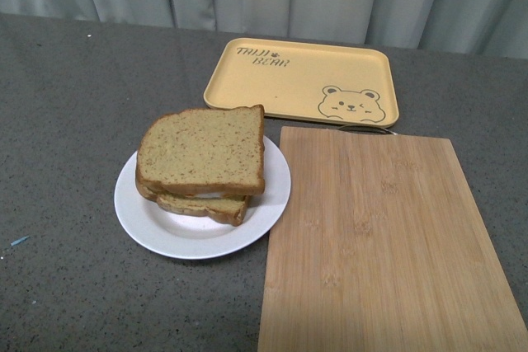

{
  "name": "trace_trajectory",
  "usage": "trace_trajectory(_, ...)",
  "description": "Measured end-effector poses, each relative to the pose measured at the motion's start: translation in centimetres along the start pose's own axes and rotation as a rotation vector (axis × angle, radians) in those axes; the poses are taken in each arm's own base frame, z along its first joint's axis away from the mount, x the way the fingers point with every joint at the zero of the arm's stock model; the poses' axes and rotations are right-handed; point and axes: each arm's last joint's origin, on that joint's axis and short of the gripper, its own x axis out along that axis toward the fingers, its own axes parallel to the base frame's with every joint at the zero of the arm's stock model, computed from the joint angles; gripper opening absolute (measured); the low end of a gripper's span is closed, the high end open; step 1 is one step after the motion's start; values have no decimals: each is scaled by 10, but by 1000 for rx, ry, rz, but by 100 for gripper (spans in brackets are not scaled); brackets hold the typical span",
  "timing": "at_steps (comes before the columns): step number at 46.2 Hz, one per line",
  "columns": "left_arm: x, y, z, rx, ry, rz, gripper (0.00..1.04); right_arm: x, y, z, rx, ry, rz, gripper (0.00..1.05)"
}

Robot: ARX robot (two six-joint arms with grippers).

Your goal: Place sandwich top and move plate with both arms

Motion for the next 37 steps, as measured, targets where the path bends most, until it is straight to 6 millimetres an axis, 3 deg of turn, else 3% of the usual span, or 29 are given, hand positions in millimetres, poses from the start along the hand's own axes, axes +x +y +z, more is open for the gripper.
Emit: trace_trajectory(37,0,0,0,0,0,0,98,-21,0,-3,-1,3,0,1)
